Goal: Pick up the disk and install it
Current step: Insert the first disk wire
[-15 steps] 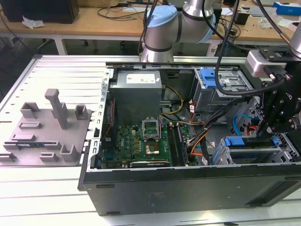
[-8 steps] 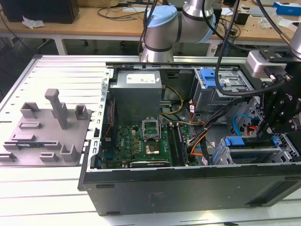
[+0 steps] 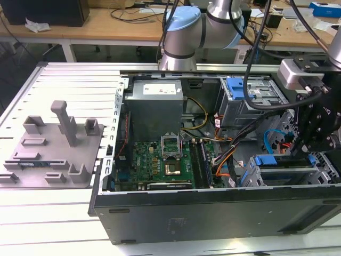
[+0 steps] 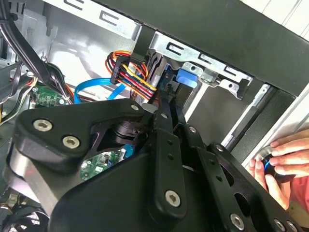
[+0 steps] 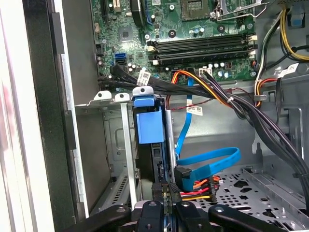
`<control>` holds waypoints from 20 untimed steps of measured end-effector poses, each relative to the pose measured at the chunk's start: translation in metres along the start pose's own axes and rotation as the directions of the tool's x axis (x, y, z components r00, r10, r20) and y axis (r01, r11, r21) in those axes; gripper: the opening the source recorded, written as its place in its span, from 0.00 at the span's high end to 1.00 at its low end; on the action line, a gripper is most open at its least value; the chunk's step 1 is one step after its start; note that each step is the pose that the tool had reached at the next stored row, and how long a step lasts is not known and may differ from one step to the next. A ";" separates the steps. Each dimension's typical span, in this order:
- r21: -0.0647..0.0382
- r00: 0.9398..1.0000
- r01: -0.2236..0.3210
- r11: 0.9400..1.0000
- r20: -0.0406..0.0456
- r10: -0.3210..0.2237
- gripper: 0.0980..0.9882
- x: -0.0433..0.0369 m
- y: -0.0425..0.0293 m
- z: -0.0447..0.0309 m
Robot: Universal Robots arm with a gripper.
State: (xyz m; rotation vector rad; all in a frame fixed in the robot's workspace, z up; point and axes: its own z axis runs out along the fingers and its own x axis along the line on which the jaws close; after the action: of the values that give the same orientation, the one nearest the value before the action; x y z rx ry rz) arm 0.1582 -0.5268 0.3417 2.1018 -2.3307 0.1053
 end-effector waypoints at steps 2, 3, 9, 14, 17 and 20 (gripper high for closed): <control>0.000 1.000 0.000 1.000 0.000 0.000 0.92 0.0000 0.0000 0.0009; 0.000 1.000 0.000 1.000 0.000 0.000 0.92 0.0000 0.0000 0.0011; 0.000 1.000 0.000 1.000 0.000 0.000 0.92 -0.0001 0.0002 0.0032; 0.000 1.000 0.000 1.000 0.000 0.000 0.92 -0.0003 0.0003 0.0063; 0.000 1.000 0.000 1.000 0.000 0.000 0.92 -0.0003 0.0003 0.0080; -0.001 1.000 0.000 1.000 0.002 0.000 0.91 -0.0005 0.0004 0.0080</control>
State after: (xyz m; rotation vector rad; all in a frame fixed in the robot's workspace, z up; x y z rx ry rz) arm 0.1581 -0.5267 0.3337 2.1023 -2.3315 0.1020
